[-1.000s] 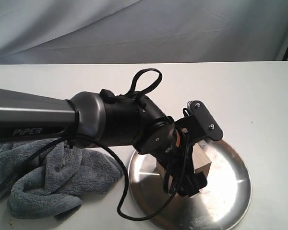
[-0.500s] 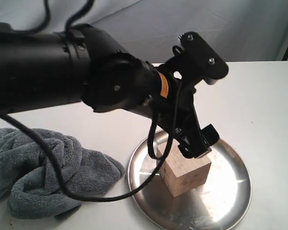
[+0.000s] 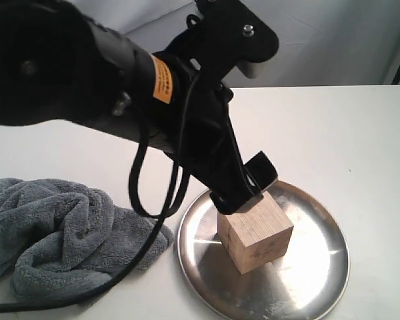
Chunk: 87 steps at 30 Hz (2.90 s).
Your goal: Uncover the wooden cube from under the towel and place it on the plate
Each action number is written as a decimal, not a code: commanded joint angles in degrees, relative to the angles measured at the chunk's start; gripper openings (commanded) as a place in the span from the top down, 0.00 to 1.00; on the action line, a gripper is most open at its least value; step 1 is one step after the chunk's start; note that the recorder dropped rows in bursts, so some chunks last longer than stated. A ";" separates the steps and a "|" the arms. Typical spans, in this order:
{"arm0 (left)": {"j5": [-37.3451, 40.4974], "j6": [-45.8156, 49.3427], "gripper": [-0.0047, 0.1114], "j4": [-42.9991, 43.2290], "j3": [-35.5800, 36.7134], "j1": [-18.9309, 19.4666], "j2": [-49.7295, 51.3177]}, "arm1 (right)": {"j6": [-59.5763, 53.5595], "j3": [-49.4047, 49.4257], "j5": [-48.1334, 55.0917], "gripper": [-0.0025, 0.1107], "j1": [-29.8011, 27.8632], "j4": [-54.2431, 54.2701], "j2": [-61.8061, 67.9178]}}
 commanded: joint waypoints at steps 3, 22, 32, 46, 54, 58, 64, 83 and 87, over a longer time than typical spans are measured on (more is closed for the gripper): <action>-11.65 -1.27 0.20 -0.50 7.64 0.08 -6.64 | -0.18 0.21 -0.42 0.98 0.11 0.27 -0.35; -25.00 -7.08 0.96 3.99 21.42 0.08 -24.91 | -0.18 0.21 -0.42 0.98 0.11 0.27 -0.35; -31.60 -7.08 0.96 3.99 31.45 0.08 -32.13 | -0.18 0.21 -0.42 0.98 0.11 0.27 -0.35; -30.36 -4.09 0.96 6.36 31.70 0.08 -34.25 | -0.18 0.21 -0.42 0.98 0.11 0.27 -0.35; -29.56 -1.46 0.96 13.63 31.70 -0.20 -34.36 | -0.18 0.21 -0.42 0.98 0.11 0.27 -0.35; -28.30 -2.10 0.96 13.63 31.70 -0.06 -36.52 | -0.18 0.21 -0.42 0.98 0.11 0.27 -0.35; -25.09 -5.86 0.96 9.51 33.60 4.52 -44.51 | -0.18 0.21 -0.42 0.98 0.11 0.27 -0.35; -34.93 -7.33 0.96 -4.42 52.23 33.92 -71.97 | -0.18 0.21 -0.42 0.98 0.11 0.27 -0.35; -36.15 -7.33 0.96 -4.40 56.67 37.16 -78.78 | -0.18 0.21 -0.42 0.98 0.11 0.27 -0.35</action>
